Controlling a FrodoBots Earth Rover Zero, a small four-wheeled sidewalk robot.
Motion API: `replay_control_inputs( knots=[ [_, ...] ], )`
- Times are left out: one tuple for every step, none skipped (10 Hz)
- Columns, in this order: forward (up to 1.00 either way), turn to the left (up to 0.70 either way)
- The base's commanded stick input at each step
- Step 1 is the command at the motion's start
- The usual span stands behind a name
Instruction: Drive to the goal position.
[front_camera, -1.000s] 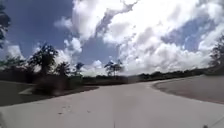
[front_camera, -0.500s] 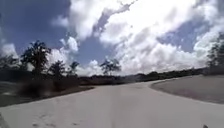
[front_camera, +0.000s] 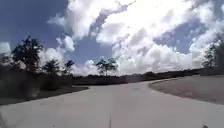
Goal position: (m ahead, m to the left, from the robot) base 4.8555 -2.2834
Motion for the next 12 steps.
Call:
replay_control_inputs(
  knots=[
    [1.00, 0.00],
    [1.00, 0.00],
    [1.00, 0.00],
    [1.00, 0.00],
    [1.00, 0.00],
    [1.00, 0.00],
    [1.00, 0.00],
    [1.00, 0.00],
    [1.00, 0.00],
    [1.00, 0.00],
    [1.00, 0.00],
    [1.00, 0.00]
  ],
)
